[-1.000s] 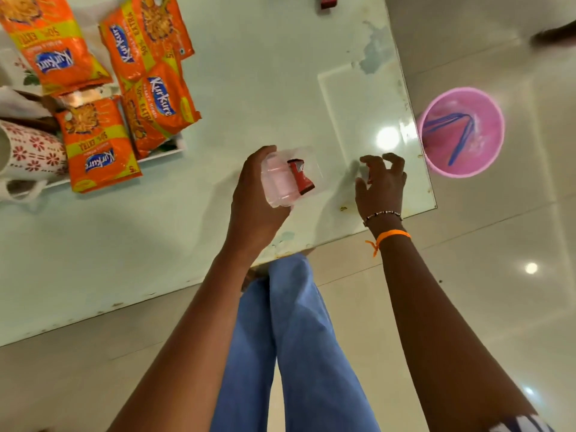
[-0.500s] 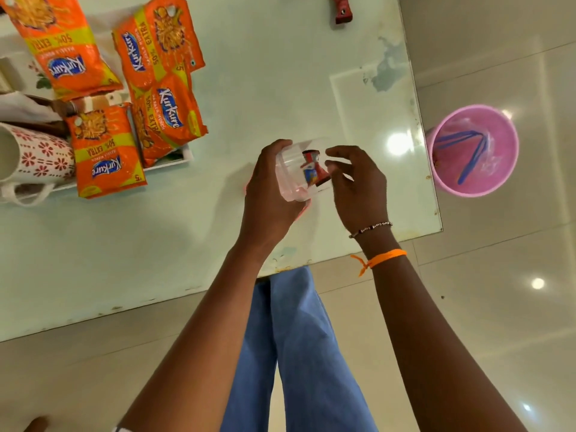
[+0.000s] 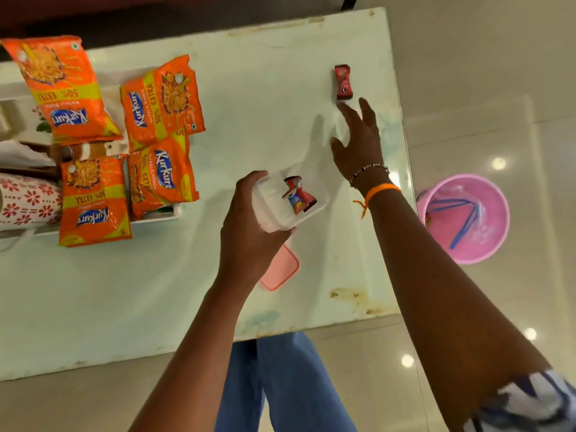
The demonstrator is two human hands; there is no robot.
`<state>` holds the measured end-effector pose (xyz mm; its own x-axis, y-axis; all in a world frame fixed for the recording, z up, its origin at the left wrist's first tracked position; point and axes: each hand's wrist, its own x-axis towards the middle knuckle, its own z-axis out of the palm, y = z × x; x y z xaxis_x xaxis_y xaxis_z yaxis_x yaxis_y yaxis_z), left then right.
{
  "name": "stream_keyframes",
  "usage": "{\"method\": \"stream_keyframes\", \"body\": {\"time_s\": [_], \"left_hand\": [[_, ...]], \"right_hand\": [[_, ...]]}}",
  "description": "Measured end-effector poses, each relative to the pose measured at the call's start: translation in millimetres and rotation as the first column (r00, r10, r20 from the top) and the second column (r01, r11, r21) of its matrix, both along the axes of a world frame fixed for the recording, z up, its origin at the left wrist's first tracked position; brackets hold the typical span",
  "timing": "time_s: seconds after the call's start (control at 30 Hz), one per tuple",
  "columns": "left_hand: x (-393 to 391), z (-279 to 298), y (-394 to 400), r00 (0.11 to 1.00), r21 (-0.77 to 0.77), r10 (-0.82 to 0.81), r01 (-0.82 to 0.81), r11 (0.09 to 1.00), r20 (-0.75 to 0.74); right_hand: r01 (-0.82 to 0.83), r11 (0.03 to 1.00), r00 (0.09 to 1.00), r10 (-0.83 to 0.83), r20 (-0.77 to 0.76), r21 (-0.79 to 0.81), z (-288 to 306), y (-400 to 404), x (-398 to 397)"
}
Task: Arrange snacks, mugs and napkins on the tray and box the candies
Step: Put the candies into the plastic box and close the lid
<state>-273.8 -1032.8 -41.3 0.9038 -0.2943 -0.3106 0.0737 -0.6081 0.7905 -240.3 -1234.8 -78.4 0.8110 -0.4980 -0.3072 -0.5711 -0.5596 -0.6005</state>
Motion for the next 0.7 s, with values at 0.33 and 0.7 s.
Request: {"method": "stream_keyframes", "body": {"time_s": [0.33, 0.7], "left_hand": [[10, -10, -5, 1.0, 0.011, 0.018, -0.018, 1.0, 0.021], [-8, -9, 14, 0.999, 0.013, 0.02, -0.019, 1.0, -0.032]], "right_hand": [[-0.109, 0.975, 0.994, 0.104, -0.037, -0.194, -29, -12, 24], [0.201, 0.979, 0.951, -0.202, 0.233, 0.024, 12, 52, -57]]}}
